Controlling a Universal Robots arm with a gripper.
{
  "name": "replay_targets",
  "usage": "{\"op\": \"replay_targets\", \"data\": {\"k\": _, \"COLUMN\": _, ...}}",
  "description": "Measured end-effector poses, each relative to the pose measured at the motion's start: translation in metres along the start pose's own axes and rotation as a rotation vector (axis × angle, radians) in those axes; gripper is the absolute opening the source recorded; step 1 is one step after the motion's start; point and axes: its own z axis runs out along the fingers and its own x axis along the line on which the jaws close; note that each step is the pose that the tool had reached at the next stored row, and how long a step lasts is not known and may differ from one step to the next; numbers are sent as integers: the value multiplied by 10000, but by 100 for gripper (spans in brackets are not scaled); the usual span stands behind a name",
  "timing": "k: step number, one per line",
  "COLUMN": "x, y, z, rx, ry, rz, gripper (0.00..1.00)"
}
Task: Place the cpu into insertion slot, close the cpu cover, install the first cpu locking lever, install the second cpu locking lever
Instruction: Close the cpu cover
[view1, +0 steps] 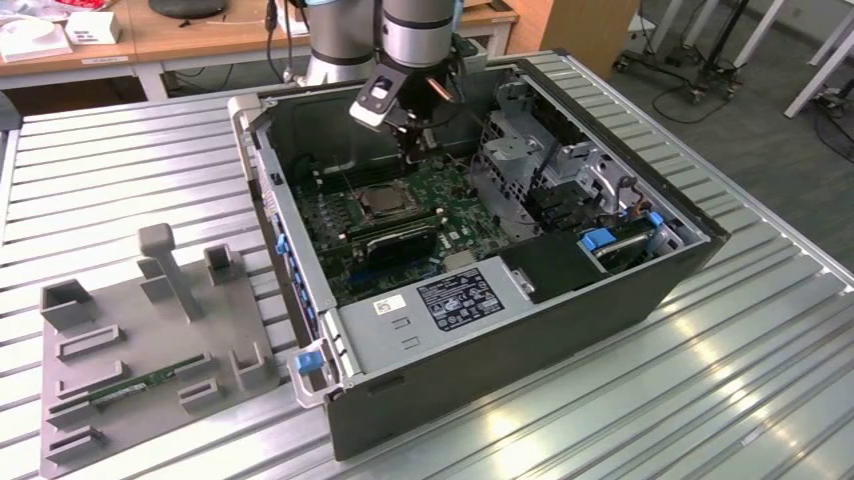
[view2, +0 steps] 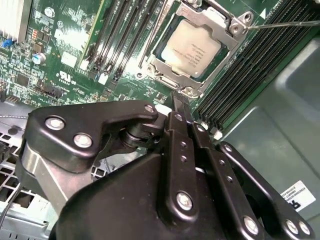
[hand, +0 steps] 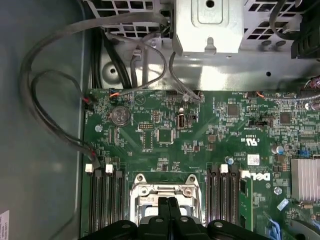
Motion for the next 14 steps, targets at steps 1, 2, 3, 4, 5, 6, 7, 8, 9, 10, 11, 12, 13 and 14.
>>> {"op": "replay_targets", "data": {"k": 1, "x": 0, "y": -16, "z": -1, "rx": -3, "ry": 0, "rz": -1, "gripper": 11}}
{"op": "replay_targets", "data": {"k": 2, "x": -1, "y": -38, "z": -2, "rx": -8, "ry": 0, "rz": -1, "gripper": 11}}
{"op": "replay_targets", "data": {"k": 3, "x": 0, "y": -66, "z": -2, "rx": -13, "ry": 0, "rz": -1, "gripper": 11}}
{"op": "replay_targets", "data": {"k": 4, "x": 0, "y": -94, "z": -1, "rx": -19, "ry": 1, "rz": -2, "gripper": 11}}
{"op": "replay_targets", "data": {"k": 5, "x": 0, "y": -122, "z": 1, "rx": -22, "ry": 1, "rz": -1, "gripper": 11}}
{"op": "replay_targets", "data": {"k": 6, "x": 0, "y": -150, "z": 3, "rx": -22, "ry": 1, "rz": 0, "gripper": 11}}
{"op": "replay_targets", "data": {"k": 7, "x": 0, "y": -178, "z": 6, "rx": -23, "ry": 0, "rz": 0, "gripper": 11}}
{"op": "replay_targets", "data": {"k": 8, "x": 0, "y": -204, "z": 8, "rx": -23, "ry": 0, "rz": 0, "gripper": 11}}
{"op": "replay_targets", "data": {"k": 9, "x": 0, "y": -229, "z": 11, "rx": -23, "ry": 0, "rz": 1, "gripper": 11}}
{"op": "replay_targets", "data": {"k": 10, "x": -1, "y": -252, "z": 13, "rx": -23, "ry": 0, "rz": 2, "gripper": 11}}
{"op": "replay_targets", "data": {"k": 11, "x": -1, "y": -267, "z": 15, "rx": -23, "ry": 0, "rz": 3, "gripper": 11}}
{"op": "replay_targets", "data": {"k": 12, "x": -1, "y": -270, "z": 15, "rx": -23, "ry": 0, "rz": 3, "gripper": 11}}
{"op": "replay_targets", "data": {"k": 13, "x": -1, "y": -270, "z": 15, "rx": -23, "ry": 0, "rz": 2, "gripper": 11}}
{"op": "replay_targets", "data": {"k": 14, "x": -1, "y": -270, "z": 15, "rx": -22, "ry": -2, "rz": 1, "gripper": 11}}
